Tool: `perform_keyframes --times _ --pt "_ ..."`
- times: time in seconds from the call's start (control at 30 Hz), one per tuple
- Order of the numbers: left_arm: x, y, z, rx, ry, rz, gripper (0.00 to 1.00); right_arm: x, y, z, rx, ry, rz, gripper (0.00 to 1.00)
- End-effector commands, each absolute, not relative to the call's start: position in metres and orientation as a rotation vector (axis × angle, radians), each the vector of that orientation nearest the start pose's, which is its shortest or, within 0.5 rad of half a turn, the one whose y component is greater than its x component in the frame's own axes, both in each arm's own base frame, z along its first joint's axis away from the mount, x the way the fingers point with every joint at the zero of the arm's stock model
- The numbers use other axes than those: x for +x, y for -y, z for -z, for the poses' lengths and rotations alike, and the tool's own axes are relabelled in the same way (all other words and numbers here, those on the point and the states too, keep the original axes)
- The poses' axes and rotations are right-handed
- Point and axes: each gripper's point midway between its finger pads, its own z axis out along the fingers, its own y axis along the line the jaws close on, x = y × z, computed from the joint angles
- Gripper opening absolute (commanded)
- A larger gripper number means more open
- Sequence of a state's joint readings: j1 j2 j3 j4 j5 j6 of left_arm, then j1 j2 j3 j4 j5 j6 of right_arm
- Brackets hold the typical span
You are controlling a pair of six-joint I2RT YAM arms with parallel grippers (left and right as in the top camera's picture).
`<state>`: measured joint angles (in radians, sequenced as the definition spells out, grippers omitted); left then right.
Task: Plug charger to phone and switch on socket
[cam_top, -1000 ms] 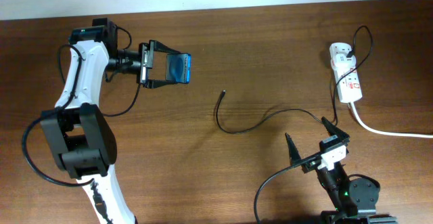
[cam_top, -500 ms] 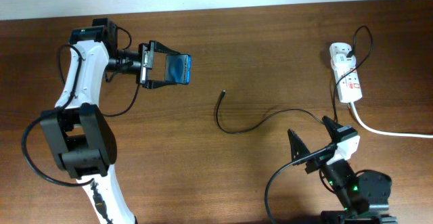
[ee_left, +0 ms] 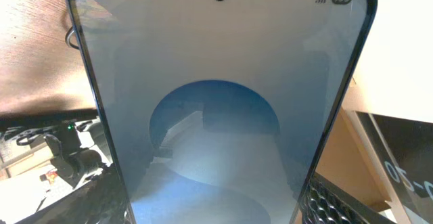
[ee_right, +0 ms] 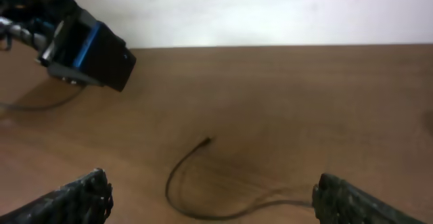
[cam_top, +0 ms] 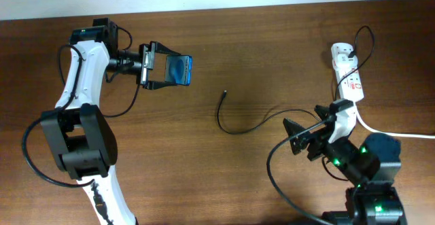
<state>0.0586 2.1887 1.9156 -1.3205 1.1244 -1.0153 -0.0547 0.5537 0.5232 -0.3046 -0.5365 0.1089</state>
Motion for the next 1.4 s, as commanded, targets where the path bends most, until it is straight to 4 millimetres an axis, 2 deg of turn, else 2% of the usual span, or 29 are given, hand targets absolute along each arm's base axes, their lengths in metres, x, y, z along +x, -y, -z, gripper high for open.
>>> perform_keyframes --times 0.0,0.17,0.4,0.53,0.73,1.07,1.27,1.37 --pt "0.434 0.132 -0.185 1.171 1.958 -1.319 0.01 0.259 -0.083 -0.255 -0.234 -1.910 -0.614 0.99" --pt "0.434 0.129 -0.179 1.190 1.989 -1.286 0.00 0.263 -0.095 -0.263 -0.287 -1.907 -0.698 0.99" --pt "0.434 0.129 -0.179 1.190 1.988 -1.286 0.00 0.269 -0.103 -0.244 -0.295 -1.981 -0.792 0.98" --pt "0.434 0.129 -0.179 1.190 1.989 -1.286 0.00 0.273 -0.106 -0.231 -0.209 -2.049 -0.882 0.99" --pt "0.434 0.129 -0.179 1.190 1.989 -1.286 0.00 0.274 -0.104 -0.227 -0.150 -2.104 -0.903 0.99" --pt "0.434 0.129 -0.179 1.190 1.989 -1.286 0.00 0.276 -0.089 -0.236 -0.025 -2.247 -0.813 0.99" --pt "0.434 0.129 -0.179 1.190 1.987 -1.286 0.00 0.272 -0.063 -0.229 0.166 -2.393 -0.653 0.99" --pt "0.434 0.129 -0.179 1.190 1.988 -1.286 0.00 0.269 -0.055 -0.228 0.206 -2.431 -0.593 0.99"
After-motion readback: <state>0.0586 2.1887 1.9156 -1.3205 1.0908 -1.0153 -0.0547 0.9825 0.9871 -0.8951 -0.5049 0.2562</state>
